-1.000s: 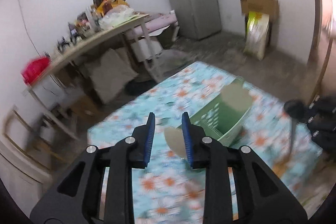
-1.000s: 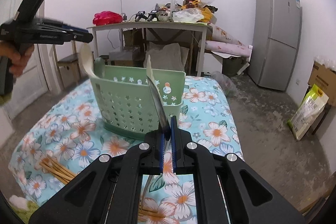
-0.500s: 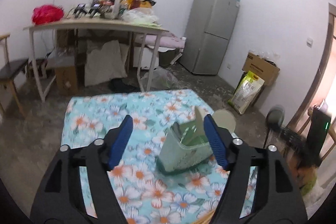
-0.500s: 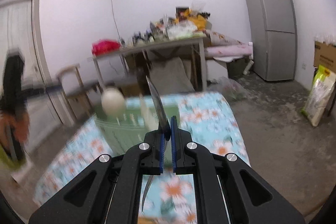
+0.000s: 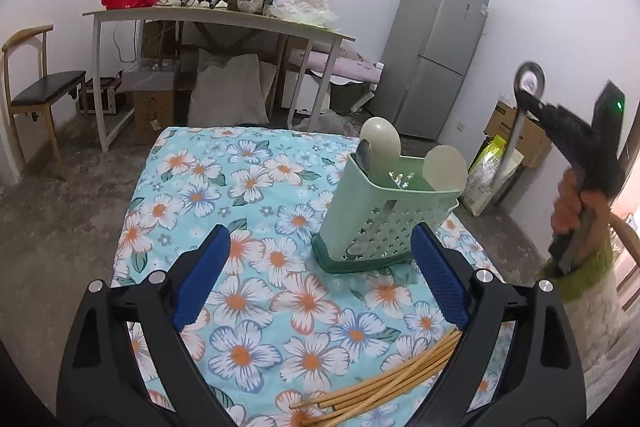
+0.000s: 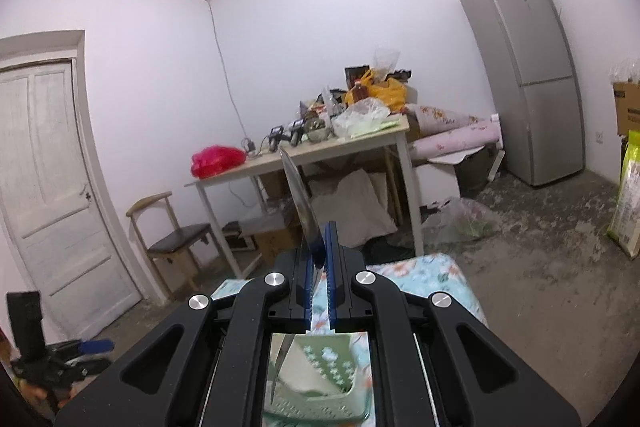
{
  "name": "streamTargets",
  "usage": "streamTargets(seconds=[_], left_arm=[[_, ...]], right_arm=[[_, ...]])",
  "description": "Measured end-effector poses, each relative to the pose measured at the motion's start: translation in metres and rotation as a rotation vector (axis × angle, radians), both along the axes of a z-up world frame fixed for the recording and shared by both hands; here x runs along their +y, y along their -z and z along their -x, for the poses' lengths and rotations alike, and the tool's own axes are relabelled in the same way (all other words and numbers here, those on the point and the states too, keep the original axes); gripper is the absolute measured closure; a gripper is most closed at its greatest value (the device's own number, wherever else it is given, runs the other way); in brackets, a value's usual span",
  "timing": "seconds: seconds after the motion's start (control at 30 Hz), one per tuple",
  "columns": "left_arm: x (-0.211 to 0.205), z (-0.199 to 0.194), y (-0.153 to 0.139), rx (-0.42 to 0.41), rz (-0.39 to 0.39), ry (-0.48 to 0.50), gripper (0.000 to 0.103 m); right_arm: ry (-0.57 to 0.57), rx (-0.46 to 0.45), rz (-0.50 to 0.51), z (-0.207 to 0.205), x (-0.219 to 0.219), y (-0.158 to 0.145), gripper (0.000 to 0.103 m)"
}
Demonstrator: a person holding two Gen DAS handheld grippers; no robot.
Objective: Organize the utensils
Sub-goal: 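Lower the ceramic spoon into the green caddy with the left gripper while the right lifts the metal spoon, then insert the metal spoon into the green caddy and open the right gripper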
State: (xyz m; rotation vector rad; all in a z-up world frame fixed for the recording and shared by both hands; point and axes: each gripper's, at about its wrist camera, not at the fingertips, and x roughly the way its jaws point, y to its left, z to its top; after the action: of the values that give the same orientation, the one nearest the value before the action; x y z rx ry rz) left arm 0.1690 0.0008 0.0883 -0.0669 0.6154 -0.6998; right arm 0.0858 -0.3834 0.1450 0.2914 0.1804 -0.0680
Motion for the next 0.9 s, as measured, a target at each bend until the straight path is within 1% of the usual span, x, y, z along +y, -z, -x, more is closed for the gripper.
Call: streamTargets(seconds=[0.13,0.23,0.33,0.47,0.63,0.77,0.8,0.83,0.87,0.9], left_arm=[[-0.004,0.003,0.006,0.005,0.013,-0.001,0.014],[-0.007,0.005,0.01,0.016,0.023,0.005,0.014],[-0.01,0.005,0.014,0.02,0.015,0.012,0.014],[-0.012,0.004,0.019,0.019,-0.003,0.009,0.014],[-0.012,0.0,0.024,0.028,0.005,0.001,0.014],[-0.011,-0.003,0.027,0.038,0.007,-0.004,0.014],[-0.011,-0.004,0.027,0.039,0.009,-0.004,0.014],[-0.01,-0.004,0.028,0.04,0.011,-0.005,0.013],[-0.01,-0.004,0.029,0.042,0.013,-0.005,0.013],[-0.009,-0.005,0.029,0.044,0.016,-0.005,0.013]], right_arm=[[0.033,-0.004,0.05,-0.015,-0.001,0.005,0.097],[0.035,0.024,0.07,-0.031,0.001,0.018,0.097],[0.025,0.043,0.079,-0.042,0.002,0.034,0.097],[0.009,0.07,0.061,-0.051,0.001,0.057,0.097],[-0.029,0.137,0.015,-0.06,-0.004,0.083,0.093],[-0.046,0.175,0.002,-0.06,-0.003,0.089,0.092],[-0.044,0.181,0.005,-0.058,-0.003,0.09,0.088],[-0.041,0.182,0.006,-0.057,-0.001,0.089,0.078],[-0.04,0.183,0.001,-0.054,-0.002,0.089,0.072],[-0.04,0.178,-0.007,-0.051,-0.004,0.087,0.063]])
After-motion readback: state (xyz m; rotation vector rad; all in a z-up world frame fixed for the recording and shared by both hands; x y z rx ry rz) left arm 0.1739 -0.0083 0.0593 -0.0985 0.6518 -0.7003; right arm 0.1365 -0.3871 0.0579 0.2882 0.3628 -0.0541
